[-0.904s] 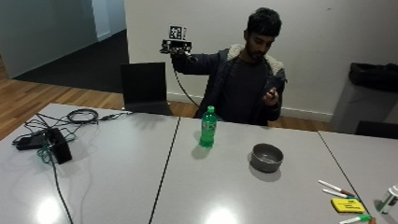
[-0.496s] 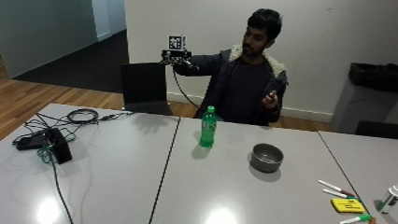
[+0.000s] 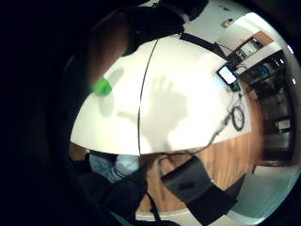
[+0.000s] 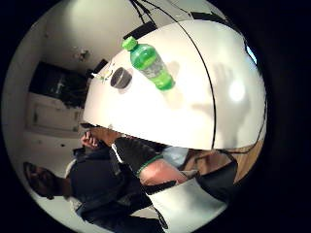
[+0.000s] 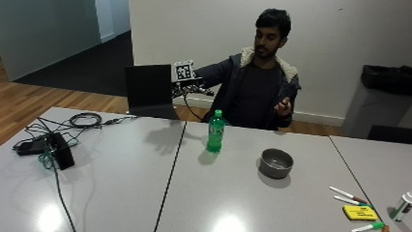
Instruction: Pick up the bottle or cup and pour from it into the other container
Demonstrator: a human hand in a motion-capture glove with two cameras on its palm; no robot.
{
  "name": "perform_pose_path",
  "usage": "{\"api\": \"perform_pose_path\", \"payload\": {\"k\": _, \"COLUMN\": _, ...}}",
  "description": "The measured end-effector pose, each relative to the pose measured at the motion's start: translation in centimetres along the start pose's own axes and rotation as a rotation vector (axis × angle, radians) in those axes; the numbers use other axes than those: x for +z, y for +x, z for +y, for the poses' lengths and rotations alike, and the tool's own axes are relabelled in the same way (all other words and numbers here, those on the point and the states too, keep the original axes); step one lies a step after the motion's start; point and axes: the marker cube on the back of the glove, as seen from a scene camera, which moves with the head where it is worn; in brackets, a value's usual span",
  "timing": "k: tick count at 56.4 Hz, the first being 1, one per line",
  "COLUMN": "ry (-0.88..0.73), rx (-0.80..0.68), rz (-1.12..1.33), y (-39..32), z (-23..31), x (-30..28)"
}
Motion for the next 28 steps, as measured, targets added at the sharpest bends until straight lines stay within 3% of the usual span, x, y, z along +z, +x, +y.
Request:
{"api": "perform_pose_path", "payload": {"k": 3, "ry": 0.005, "rx": -0.014, "rz": -0.051, "y": -0.1, "z": -1.1, "x": 1.2}}
{"api": "perform_pose_path", "payload": {"k": 8, "ry": 0.095, "rx": -0.185, "rz": -0.136, "y": 0.2, "z": -3.6, "x": 3.4}}
{"api": "perform_pose_path", "payload": {"k": 13, "ry": 0.108, "rx": -0.127, "rz": -0.242, "y": -0.1, "z": -5.0, "x": 5.6}}
{"api": "perform_pose_path", "payload": {"k": 17, "ry": 0.141, "rx": -0.201, "rz": -0.329, "y": -0.3, "z": -7.5, "x": 7.4}}
{"api": "perform_pose_path", "payload": {"k": 25, "ry": 0.019, "rx": -0.020, "rz": -0.531, "y": -2.0, "z": -9.2, "x": 9.9}}
{"api": "perform_pose_path", "payload": {"k": 28, "ry": 0.056, "rx": -0.032, "rz": -0.610, "y": -2.4, "z": -10.3, "x": 11.0}}
